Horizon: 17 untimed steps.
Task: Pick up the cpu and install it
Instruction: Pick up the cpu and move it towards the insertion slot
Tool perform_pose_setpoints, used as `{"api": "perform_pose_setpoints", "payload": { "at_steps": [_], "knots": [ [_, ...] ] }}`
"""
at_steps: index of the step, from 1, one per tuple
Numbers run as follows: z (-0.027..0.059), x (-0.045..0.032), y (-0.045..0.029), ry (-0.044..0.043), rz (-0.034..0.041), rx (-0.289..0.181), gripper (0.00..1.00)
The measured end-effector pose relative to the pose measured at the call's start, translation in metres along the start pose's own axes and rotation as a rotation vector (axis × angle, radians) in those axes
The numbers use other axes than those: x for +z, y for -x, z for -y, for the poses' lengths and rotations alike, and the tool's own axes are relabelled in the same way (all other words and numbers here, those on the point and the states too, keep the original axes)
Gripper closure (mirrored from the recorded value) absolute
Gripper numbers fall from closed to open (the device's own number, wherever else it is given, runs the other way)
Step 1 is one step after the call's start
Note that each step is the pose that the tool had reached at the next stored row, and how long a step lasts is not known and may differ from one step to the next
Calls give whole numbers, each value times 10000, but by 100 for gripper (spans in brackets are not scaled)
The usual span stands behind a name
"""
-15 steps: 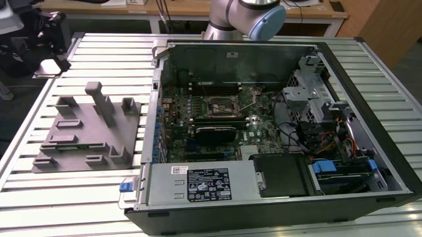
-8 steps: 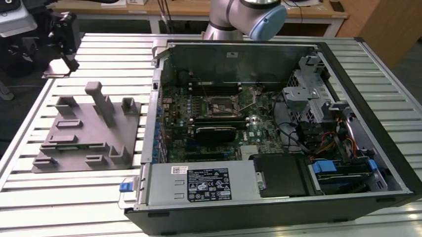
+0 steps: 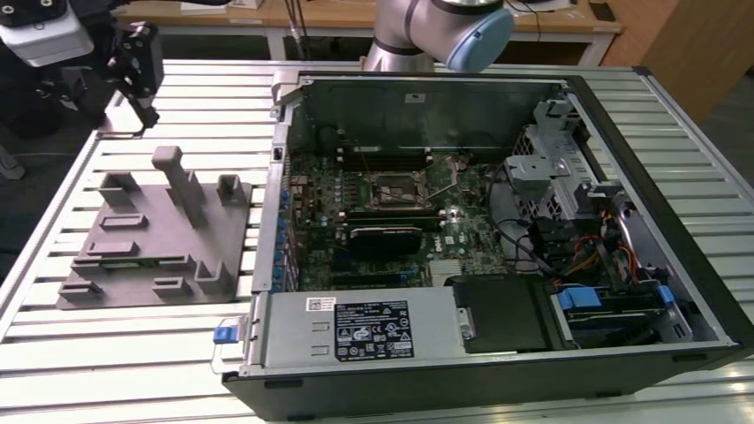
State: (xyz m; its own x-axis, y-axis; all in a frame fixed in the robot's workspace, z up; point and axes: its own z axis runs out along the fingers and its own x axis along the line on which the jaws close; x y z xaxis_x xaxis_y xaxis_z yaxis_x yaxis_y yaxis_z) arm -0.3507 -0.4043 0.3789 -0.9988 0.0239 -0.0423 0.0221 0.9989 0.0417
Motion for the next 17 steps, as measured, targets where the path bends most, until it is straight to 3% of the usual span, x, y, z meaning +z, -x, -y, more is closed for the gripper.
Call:
{"api": "perform_pose_setpoints", "payload": {
  "at_steps": [17],
  "knots": [
    [-10, 18, 418, 1, 0, 0, 46]
  ]
}}
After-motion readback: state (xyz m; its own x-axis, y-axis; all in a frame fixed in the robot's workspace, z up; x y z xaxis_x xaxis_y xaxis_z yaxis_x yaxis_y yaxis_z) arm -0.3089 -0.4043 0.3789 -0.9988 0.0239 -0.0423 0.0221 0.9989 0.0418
